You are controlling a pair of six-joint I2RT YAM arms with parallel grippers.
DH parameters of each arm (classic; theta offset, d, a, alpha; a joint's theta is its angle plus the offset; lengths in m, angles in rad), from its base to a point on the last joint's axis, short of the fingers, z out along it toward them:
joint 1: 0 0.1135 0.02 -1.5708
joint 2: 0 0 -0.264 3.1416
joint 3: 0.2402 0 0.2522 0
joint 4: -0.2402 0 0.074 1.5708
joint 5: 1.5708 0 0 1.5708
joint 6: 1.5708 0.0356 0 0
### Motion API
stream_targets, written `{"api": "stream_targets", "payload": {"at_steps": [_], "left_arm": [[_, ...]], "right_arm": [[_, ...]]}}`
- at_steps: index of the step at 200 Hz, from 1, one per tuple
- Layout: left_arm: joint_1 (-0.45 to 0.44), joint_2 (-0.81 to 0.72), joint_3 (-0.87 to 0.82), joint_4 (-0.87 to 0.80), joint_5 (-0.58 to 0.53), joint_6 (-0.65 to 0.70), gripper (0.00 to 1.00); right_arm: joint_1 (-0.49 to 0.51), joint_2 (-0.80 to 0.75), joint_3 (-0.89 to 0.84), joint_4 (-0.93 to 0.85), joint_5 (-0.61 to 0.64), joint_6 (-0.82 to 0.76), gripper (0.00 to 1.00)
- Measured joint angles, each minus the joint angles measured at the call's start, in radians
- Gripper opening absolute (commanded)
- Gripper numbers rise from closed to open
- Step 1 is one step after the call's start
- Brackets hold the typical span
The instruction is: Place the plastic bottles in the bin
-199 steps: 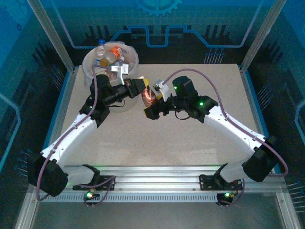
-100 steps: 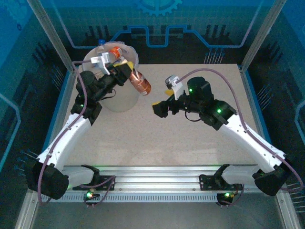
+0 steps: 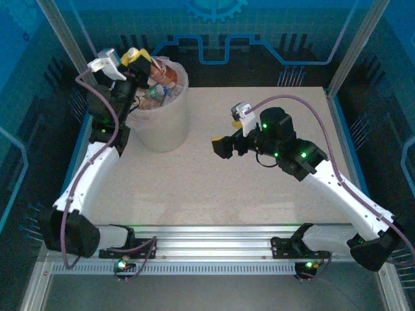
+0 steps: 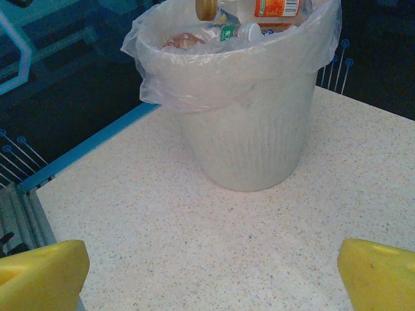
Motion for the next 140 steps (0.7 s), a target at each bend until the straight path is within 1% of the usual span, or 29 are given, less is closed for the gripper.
{"api": "stream_targets", "payload": {"at_steps": [35, 73, 99, 140], "left_arm": [[0.03, 0.119, 0.06, 0.039, -0.005, 0.051, 0.03], [0.032, 0.215, 0.077, 0.073, 0.007, 0.072, 0.04], [0.032, 0.244, 0.076, 0.083, 0.018, 0.079, 0.04], [0.032, 0.266, 0.056, 0.183, 0.058, 0.103, 0.04]], "right_arm": [[0.0, 0.004, 0.0, 0.0, 0.006, 0.005, 1.0], [0.0, 0.019, 0.0, 0.0, 0.006, 0.008, 1.0], [0.0, 0.019, 0.0, 0.0, 0.01, 0.012, 1.0], [0.0, 0.019, -0.003, 0.0, 0.01, 0.015, 1.0]]}}
